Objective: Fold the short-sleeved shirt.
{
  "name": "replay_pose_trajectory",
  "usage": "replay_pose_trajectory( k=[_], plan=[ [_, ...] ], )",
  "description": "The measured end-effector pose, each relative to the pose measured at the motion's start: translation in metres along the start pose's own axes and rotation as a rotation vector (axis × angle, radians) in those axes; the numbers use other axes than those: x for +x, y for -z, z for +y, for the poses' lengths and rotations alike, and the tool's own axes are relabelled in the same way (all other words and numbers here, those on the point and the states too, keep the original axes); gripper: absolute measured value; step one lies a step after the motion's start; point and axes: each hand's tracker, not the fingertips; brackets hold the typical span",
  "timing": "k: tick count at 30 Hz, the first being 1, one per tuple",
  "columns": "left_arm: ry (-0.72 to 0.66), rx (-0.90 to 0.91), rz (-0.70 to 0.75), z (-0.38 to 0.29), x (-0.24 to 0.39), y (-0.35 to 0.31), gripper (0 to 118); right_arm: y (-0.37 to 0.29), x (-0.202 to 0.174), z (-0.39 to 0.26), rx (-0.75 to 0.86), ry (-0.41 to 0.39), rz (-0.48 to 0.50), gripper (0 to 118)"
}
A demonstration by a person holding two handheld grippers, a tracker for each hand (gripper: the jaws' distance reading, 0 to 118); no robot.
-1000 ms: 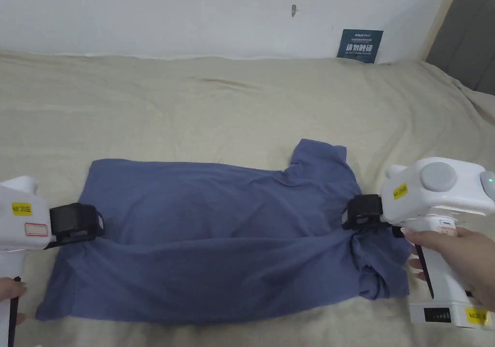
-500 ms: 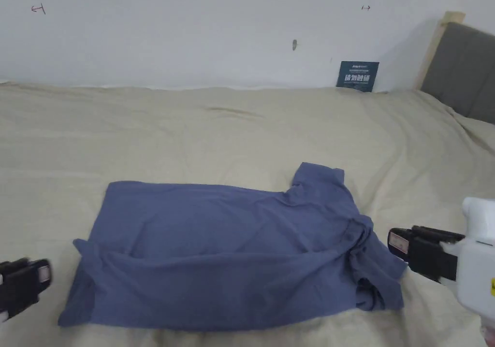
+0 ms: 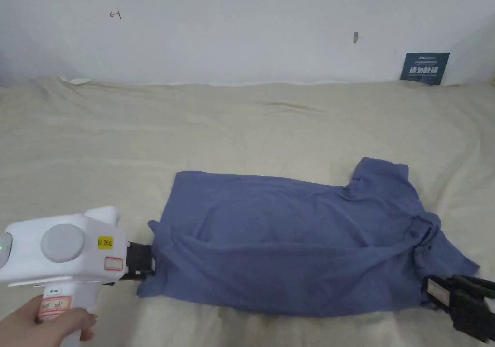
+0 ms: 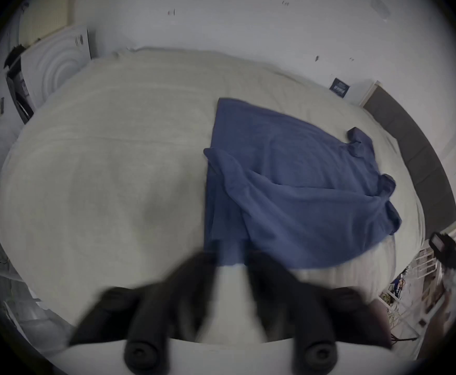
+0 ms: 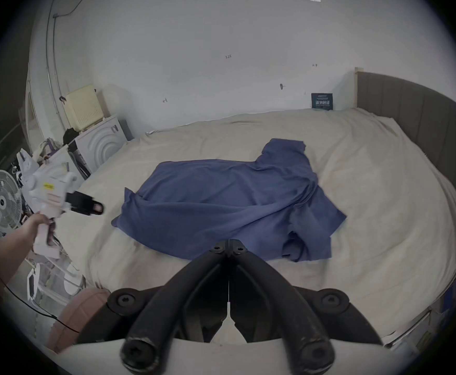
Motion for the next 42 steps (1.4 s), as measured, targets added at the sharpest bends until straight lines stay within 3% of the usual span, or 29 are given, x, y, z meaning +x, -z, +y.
replay_pose_trajectory(
  k=[1,2,3,7,11,12,15,17,18,23,26,28,30,31,33,34,39,41,42],
  plan=[
    [-0.010,-0.043,0.017,0.003,0.000,0.012,107,0.002,-0.001,-0.002,-0.009,0.007,0.007,0],
    [-0.009,-0.086,0.042,0.004,-0.001,0.026,118,0.002,-0.003,-0.004,-0.009,0.009,0.012,0],
    [0.016,-0.072,0.039,0.009,0.000,0.032,113,0.002,-0.004,-0.005,-0.013,0.014,0.020,0],
    [0.183,-0.167,0.247,0.009,0.011,0.076,113,0.021,0.015,-0.017,-0.053,0.057,0.054,0],
    [0.131,-0.224,0.203,0.017,0.012,0.084,114,0.028,0.016,-0.021,-0.068,0.046,0.029,0],
    [0.111,-0.247,0.178,0.020,0.015,0.082,112,0.029,0.017,-0.022,-0.068,0.039,0.022,0],
    [0.107,-0.293,0.108,0.016,0.032,0.064,73,0.032,0.016,-0.022,-0.069,0.028,0.004,0],
    [0.169,-0.257,0.125,0.005,0.050,0.051,30,0.033,0.019,-0.022,-0.071,0.039,0.003,0],
    [0.213,-0.274,0.084,0.001,0.057,0.049,15,0.033,0.021,-0.023,-0.069,0.049,0.003,0],
    [0.200,-0.236,0.079,0.018,0.046,0.059,12,0.022,0.029,-0.015,0.002,0.090,-0.033,0],
    [0.211,-0.196,0.092,0.020,0.043,0.051,12,0.014,0.058,0.012,0.016,0.118,-0.085,0],
    [0.227,-0.182,0.098,0.012,0.051,0.039,12,0.018,0.083,0.034,-0.072,0.182,-0.148,0],
    [0.243,-0.183,0.095,0.011,0.052,0.037,12,0.033,0.108,0.049,-0.187,0.224,-0.123,2],
    [0.251,-0.183,0.099,0.011,0.053,0.036,12,0.040,0.116,0.058,-0.249,0.216,-0.121,28],
    [0.263,-0.188,0.104,0.009,0.056,0.036,12,0.065,0.126,0.061,-0.381,0.219,-0.161,100],
    [0.266,-0.189,0.107,0.008,0.057,0.037,12,0.075,0.130,0.058,-0.442,0.232,-0.186,111],
    [0.258,-0.203,0.114,0.007,0.056,0.040,12,0.119,0.139,0.053,-0.517,0.248,-0.199,111],
    [0.242,-0.204,0.110,0.010,0.053,0.042,12,0.130,0.130,0.053,-0.508,0.196,-0.219,109],
    [0.217,-0.201,0.107,0.011,0.051,0.042,12,0.134,0.126,0.054,-0.512,0.145,-0.216,100]
  ],
)
